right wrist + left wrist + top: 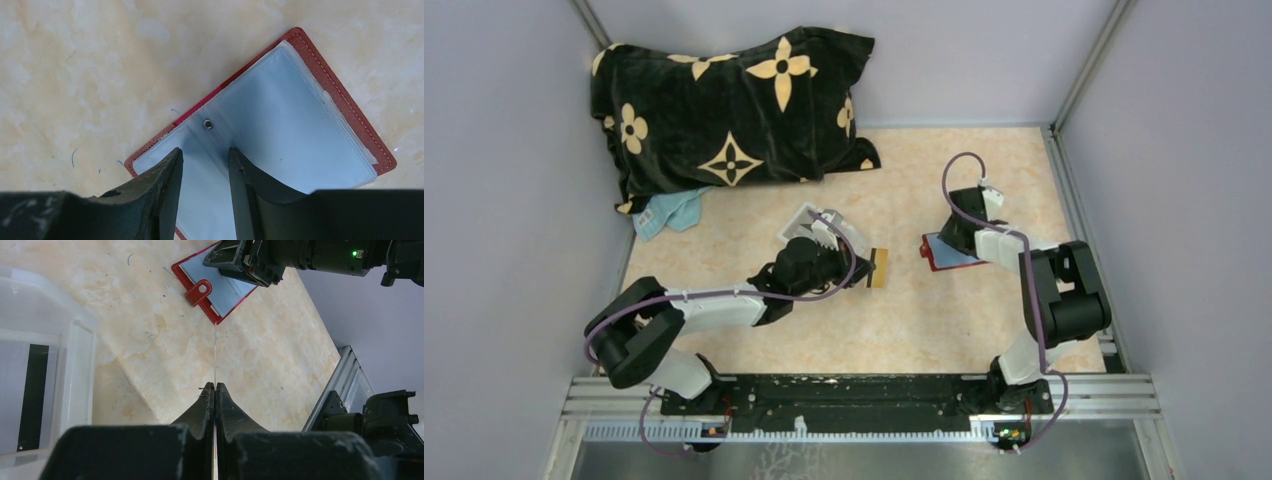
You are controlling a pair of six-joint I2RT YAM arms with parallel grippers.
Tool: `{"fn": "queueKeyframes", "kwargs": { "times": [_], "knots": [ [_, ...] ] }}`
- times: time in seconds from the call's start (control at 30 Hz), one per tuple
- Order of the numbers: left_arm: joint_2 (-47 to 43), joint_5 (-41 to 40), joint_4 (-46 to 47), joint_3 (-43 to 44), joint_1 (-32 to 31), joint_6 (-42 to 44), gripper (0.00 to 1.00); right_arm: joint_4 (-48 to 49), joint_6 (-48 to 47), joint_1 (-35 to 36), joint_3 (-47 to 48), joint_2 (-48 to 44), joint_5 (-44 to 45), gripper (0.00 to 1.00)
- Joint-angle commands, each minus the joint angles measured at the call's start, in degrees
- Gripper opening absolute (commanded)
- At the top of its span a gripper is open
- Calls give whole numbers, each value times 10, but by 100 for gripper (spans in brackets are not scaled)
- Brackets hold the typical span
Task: Put the credit cards into the card holder
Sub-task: Move the card holder to the center of the board.
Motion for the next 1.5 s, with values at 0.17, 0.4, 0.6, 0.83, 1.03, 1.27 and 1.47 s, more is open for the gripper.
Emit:
{"fn": "queueKeyframes", "kwargs": {
  "times": [0.17,0.4,0.6,0.83,1.03,1.27,1.47],
  "knots": [
    [-31,-51,-11,-16,-16,-19,0,-25,84,80,-30,-34,-11,39],
    [-60,-87,-29,-39,-22,-36,0,-22,146,159,-42,-33,11,39],
    [-94,-128,-48,-61,-30,-57,0,-36,196,224,-29,-27,40,39],
    [-120,-209,-91,-68,-57,-108,0,-55,242,271,-12,-36,73,39],
    [-93,-266,-126,-27,-90,-149,0,-66,210,284,3,-65,97,40],
    [-37,-311,-175,43,-117,-199,0,-72,63,263,36,-135,63,48],
    [20,-322,-204,100,-130,-256,0,-114,13,210,34,-199,79,49]
  ]
}}
